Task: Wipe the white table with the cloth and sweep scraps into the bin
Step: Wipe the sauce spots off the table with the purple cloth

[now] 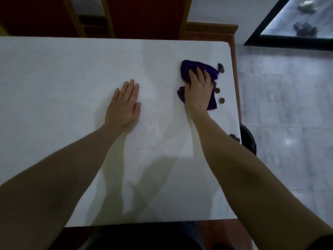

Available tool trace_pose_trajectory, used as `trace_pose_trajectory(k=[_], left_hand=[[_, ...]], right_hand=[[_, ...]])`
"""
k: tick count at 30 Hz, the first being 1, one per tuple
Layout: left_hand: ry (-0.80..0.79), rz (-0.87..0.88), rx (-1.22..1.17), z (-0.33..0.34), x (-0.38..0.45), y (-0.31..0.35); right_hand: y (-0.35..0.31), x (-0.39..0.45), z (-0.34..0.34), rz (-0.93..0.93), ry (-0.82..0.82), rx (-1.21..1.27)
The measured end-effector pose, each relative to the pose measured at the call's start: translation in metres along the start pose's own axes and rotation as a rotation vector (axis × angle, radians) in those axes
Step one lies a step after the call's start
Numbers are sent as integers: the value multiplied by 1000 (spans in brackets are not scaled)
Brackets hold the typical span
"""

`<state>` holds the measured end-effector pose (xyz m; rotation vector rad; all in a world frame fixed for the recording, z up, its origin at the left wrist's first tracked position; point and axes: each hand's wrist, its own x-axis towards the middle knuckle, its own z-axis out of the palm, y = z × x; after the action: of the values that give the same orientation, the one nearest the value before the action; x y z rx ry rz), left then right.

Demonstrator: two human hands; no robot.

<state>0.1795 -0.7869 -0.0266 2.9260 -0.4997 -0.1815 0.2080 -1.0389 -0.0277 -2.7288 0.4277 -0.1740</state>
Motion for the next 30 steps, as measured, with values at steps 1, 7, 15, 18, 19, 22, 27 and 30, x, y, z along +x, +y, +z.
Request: trace_pose_trajectory(k=[1, 7, 15, 18, 19, 22, 27, 30], left_hand=[[0, 8, -4, -1, 2, 4], [-5, 71, -10, -3, 12, 23], [-15, 98, -21, -4, 18, 34], [-16, 91, -27, -5, 19, 33], [-17, 89, -30, -5, 18, 32], [-23, 77, -30, -7, 17, 30], [-19, 62, -25, -8, 12, 22], [-10, 50, -27, -8, 6, 19]], right_hand=[[6, -6, -2, 31, 15, 7], [27, -55, -12, 150, 79, 30], [28, -108, -18, 143, 81, 109], [31, -119, -20, 165, 83, 133], [32, -123, -20, 173, 82, 137], [37, -132, -22, 185, 90, 152], [44, -137, -28, 158, 149, 236], [39, -135, -34, 131, 191, 296]])
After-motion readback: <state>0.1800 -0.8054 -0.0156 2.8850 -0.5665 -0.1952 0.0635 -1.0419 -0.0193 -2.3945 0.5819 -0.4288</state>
